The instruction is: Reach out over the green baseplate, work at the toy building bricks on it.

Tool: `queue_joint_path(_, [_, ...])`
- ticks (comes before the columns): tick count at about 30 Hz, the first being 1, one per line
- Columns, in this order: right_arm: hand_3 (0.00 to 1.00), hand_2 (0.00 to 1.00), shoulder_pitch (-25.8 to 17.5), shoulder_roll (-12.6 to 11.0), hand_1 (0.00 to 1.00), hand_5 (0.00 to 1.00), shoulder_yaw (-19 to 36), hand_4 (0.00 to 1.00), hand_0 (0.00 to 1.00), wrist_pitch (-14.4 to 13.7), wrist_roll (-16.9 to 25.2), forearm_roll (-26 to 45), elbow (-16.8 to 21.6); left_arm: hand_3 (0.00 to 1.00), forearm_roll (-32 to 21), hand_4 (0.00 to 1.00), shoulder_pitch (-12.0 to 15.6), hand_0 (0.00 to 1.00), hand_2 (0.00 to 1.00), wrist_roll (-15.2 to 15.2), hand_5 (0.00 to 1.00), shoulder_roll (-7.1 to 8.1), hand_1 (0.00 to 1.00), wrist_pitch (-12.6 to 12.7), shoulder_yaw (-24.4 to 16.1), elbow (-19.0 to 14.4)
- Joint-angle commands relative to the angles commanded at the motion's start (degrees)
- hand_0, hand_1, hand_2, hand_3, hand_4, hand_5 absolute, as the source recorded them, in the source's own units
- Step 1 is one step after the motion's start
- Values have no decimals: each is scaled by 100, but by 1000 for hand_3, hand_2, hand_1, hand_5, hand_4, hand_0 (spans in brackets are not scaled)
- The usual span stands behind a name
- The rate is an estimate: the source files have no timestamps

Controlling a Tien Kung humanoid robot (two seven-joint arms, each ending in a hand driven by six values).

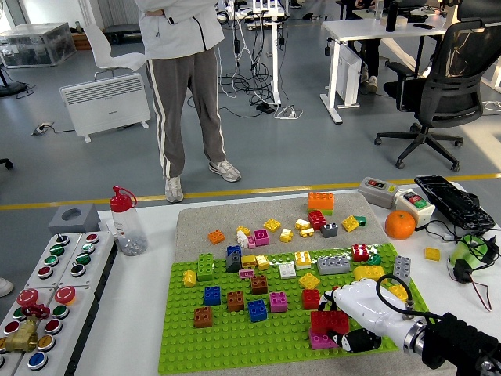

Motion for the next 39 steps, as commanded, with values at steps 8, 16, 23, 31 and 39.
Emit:
queue_joint_path(8, [540, 520, -15, -18, 478, 140, -88, 479, 419, -4, 72, 21, -34, 448, 26, 238, 26, 663, 563, 11, 998, -7, 610, -2, -10, 0])
queue_joint_path(16, [540, 521, 2, -19, 480, 144, -125, 476, 417, 25, 73, -10, -65, 450, 22, 238, 40, 663, 564, 13, 998, -11, 610, -9, 4, 0])
queue_joint_path(23, [538, 528, 25, -26, 491, 157, -142, 475, 412, 58, 75, -21, -81, 452, -5, 238, 32, 662, 565, 1, 998, -10, 610, -9, 11, 0])
queue_joint_path(31, [536, 530, 50, -46, 494, 161, -135, 478, 410, 72, 60, -75, -71, 452, -17, 238, 20, 662, 566, -3, 998, -9, 610, -9, 13, 0])
queue_joint_path(39, [537, 534, 74, -69, 495, 162, -140, 479, 409, 110, 69, -74, -52, 452, -17, 236, 3, 662, 566, -5, 998, -8, 611, -11, 15, 0])
